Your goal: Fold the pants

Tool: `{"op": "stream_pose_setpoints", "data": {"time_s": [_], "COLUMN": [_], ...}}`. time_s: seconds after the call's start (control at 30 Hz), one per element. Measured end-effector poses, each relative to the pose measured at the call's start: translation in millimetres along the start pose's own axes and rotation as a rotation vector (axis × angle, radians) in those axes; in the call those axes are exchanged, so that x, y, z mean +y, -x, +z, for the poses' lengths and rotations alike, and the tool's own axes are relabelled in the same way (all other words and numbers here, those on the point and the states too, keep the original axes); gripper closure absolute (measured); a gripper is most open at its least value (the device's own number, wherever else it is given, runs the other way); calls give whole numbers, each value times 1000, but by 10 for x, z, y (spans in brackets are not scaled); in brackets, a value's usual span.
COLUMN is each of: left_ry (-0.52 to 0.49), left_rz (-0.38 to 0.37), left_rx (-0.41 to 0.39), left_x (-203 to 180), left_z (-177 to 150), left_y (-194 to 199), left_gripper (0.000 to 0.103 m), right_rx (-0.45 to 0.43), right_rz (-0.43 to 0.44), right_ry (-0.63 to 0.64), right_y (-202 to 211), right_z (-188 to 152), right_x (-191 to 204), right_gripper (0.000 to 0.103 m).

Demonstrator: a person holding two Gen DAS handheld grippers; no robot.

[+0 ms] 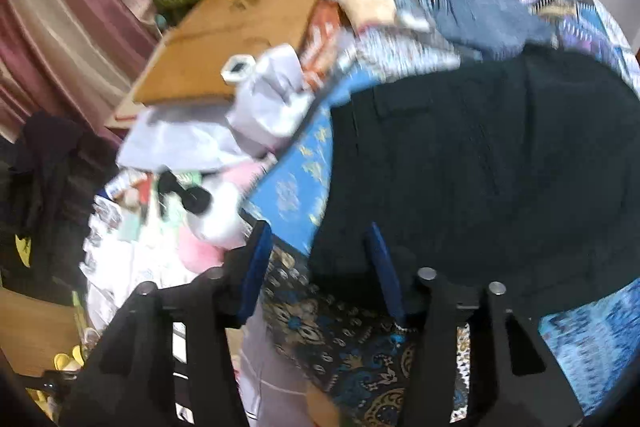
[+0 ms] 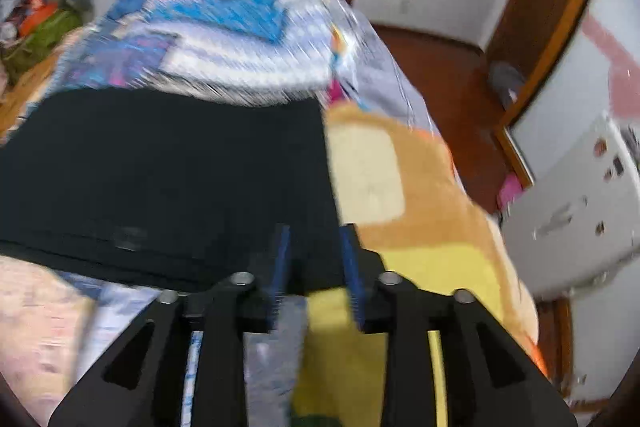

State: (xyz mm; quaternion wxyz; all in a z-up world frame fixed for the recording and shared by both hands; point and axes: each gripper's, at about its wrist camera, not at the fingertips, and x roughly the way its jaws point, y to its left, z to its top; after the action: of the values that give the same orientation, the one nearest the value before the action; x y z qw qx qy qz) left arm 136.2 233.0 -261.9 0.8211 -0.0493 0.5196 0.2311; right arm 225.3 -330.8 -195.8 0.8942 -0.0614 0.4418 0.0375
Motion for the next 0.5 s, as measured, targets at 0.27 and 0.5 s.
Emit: {"op": "stream_pose_setpoints", "data": {"time_s": [0.27,0.5], "left_ry": [-74,-153], "left_rz": [-155,-265], "left_rx": [-198,-232], "left_x": [-306,-928], "left_z": [420,721], "left_y": [608,626], "left_gripper": [11,5], "right_rx": [-122,-73], "right_rz": [262,435], "right_ry": [126,212], "right_y": [414,225], "right_z": [461,680], "right_x": [1066,1971], "right_gripper": [36,33]}}
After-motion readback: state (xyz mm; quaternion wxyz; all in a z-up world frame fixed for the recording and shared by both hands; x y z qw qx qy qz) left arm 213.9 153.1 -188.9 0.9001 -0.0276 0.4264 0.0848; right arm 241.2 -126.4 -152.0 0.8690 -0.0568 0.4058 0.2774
